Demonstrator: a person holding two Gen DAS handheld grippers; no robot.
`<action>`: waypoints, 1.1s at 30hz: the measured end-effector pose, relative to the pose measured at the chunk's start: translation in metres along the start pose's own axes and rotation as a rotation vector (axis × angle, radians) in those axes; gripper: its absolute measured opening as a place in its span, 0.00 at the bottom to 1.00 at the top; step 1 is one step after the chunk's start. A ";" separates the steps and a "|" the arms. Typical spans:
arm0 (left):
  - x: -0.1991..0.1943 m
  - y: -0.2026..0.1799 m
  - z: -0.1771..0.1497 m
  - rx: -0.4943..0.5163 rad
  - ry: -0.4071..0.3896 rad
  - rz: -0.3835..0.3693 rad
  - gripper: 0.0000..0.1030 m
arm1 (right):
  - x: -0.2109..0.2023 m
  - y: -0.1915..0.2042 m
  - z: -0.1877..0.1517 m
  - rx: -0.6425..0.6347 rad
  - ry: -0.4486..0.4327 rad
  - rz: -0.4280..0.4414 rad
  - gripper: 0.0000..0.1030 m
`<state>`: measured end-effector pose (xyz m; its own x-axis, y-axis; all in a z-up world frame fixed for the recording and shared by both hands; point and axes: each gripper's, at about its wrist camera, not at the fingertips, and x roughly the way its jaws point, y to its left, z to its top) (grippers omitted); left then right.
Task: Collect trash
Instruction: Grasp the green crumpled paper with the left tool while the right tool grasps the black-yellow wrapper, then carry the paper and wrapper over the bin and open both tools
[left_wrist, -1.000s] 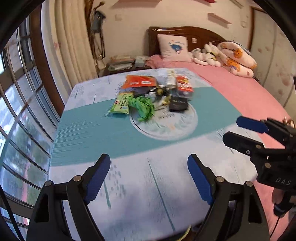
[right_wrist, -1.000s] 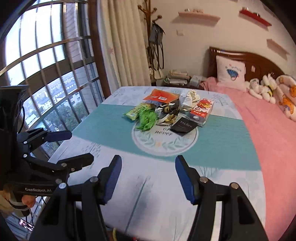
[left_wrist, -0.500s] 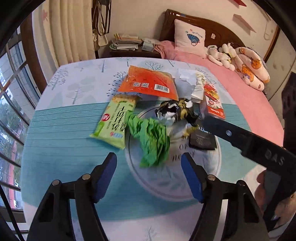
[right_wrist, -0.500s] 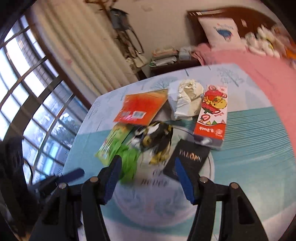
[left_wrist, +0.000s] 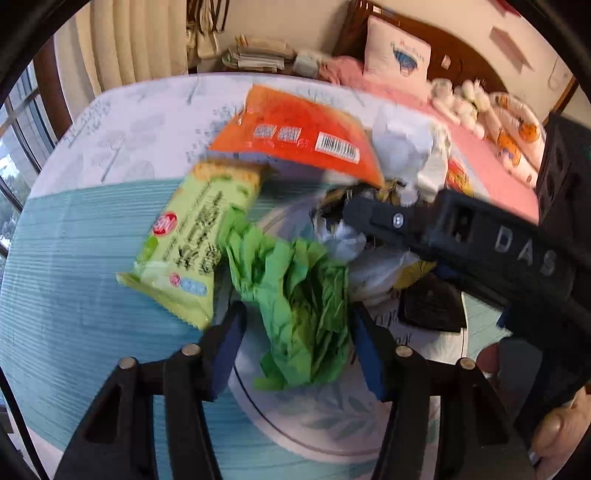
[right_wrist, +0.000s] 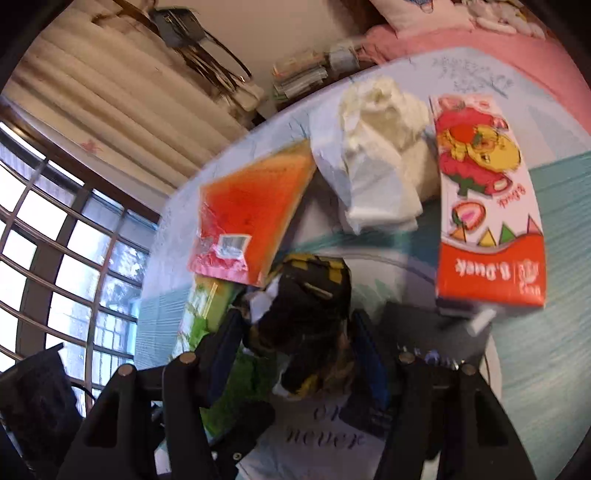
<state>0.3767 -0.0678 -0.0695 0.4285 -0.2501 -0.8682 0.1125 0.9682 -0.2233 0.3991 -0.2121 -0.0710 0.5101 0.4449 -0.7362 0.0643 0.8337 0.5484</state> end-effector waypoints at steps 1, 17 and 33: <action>0.002 0.000 0.001 0.001 0.003 -0.008 0.35 | 0.001 -0.001 0.000 0.003 0.000 0.006 0.53; -0.069 -0.005 -0.046 0.029 -0.045 -0.056 0.28 | -0.085 0.004 -0.049 -0.093 -0.108 0.054 0.45; -0.205 0.006 -0.184 0.083 -0.130 -0.118 0.28 | -0.207 0.034 -0.204 -0.249 -0.197 0.096 0.45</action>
<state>0.1247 -0.0103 0.0252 0.5197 -0.3654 -0.7723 0.2400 0.9300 -0.2785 0.1207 -0.2094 0.0189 0.6612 0.4736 -0.5818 -0.1911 0.8563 0.4798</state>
